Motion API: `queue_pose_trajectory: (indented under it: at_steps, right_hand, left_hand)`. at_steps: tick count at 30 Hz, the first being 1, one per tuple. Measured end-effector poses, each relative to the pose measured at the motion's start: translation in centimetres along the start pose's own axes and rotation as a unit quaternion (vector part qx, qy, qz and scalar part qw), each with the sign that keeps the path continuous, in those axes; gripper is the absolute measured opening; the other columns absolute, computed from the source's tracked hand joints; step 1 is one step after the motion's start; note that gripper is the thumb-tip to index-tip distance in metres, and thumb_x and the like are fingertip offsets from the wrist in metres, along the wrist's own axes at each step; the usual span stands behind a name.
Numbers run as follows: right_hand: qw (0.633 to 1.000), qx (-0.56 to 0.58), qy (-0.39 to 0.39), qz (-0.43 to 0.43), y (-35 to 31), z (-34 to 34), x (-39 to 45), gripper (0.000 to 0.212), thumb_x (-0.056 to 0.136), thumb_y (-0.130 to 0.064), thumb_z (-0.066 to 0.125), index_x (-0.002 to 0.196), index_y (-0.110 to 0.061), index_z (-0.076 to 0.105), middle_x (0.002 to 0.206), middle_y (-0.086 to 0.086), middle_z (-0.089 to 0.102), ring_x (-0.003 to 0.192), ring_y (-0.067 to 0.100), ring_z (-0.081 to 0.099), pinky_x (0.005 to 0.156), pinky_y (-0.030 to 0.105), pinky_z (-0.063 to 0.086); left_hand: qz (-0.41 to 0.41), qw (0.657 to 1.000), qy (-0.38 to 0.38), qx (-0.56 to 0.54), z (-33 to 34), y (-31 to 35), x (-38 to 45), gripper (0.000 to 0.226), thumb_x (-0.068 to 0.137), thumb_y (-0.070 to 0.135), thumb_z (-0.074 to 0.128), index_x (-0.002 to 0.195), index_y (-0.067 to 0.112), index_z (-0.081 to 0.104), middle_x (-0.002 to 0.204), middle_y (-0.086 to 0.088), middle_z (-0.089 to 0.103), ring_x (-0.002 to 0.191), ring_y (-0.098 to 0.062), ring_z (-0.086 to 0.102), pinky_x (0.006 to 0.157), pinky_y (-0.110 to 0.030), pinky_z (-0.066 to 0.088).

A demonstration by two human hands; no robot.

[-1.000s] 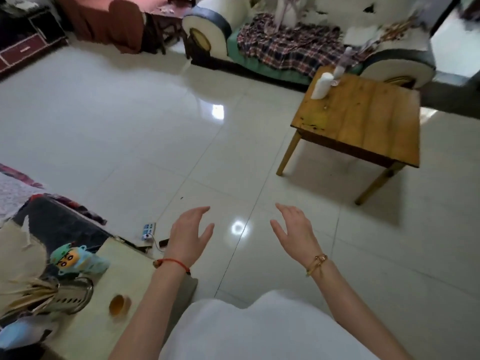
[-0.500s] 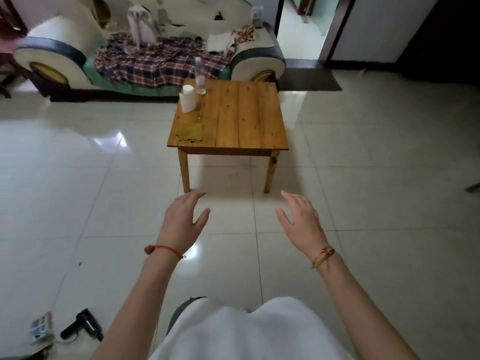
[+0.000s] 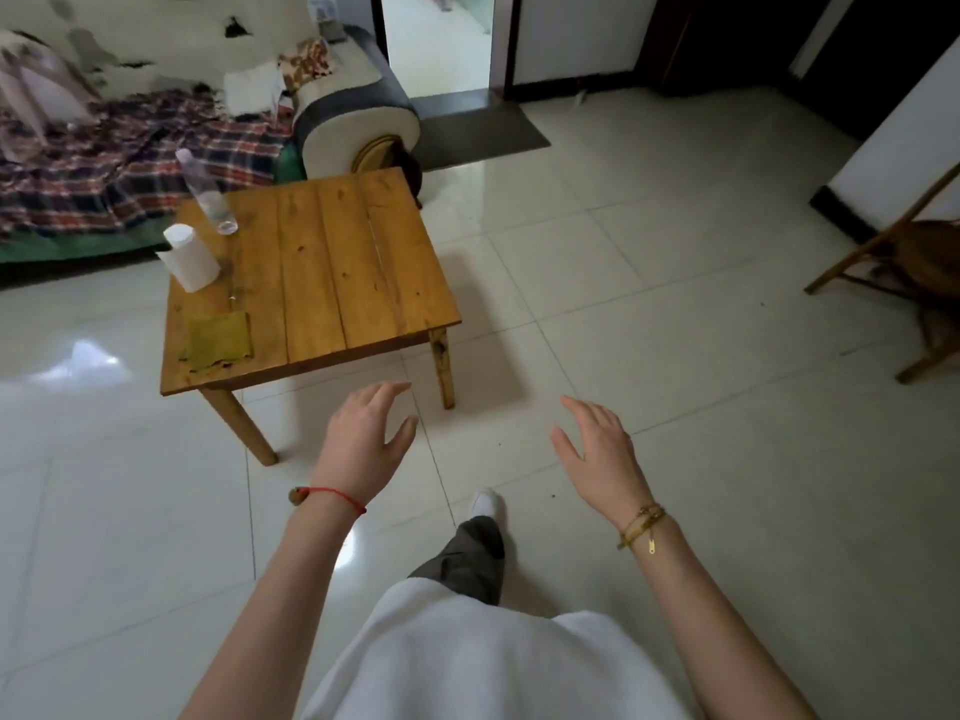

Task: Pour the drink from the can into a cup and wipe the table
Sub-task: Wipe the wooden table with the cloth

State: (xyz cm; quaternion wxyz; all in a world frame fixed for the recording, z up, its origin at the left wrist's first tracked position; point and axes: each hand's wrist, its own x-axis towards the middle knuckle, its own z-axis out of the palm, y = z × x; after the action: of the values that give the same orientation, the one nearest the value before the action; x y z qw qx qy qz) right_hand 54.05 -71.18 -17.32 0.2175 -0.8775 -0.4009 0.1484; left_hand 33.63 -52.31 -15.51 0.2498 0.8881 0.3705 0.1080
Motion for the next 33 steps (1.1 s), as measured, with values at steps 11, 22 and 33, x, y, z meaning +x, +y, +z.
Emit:
queue_pose_trajectory:
  at_steps: [11,22,33]
  right_hand:
    - [0.997,0.000,0.072,-0.001,2.0,-7.7,23.1,0.047,0.098,-0.031,0.049,0.140,-0.011,0.046,0.141,0.005,0.050,0.133,0.022,0.039,0.109,0.034,0.030]
    - [1.000,0.009,0.017,-0.012,5.6,-8.3,39.1,0.047,0.099,-0.034,0.046,0.142,-0.015,0.043,0.144,0.002,0.046,0.136,0.018,0.035,0.111,0.033,0.028]
    - [0.983,-0.029,-0.058,-0.171,8.1,-13.0,62.4,0.045,0.099,-0.033,0.046,0.140,-0.015,0.045,0.142,0.003,0.049,0.133,0.019,0.038,0.110,0.031,0.027]
  left_hand:
    - [0.045,0.999,-0.007,0.007,-0.2,4.0,24.9,0.043,0.094,0.029,0.059,0.135,0.017,0.052,0.129,-0.007,0.060,0.120,-0.028,0.054,0.099,-0.045,0.047]
    - [-0.011,1.000,-0.003,0.012,1.6,5.3,39.8,0.044,0.095,0.030,0.058,0.137,0.019,0.051,0.132,-0.007,0.058,0.125,-0.028,0.052,0.101,-0.047,0.046]
    - [-0.157,0.982,0.107,-0.005,4.6,8.9,53.4,0.044,0.094,0.028,0.060,0.136,0.017,0.052,0.132,-0.006,0.058,0.125,-0.024,0.051,0.103,-0.040,0.045]
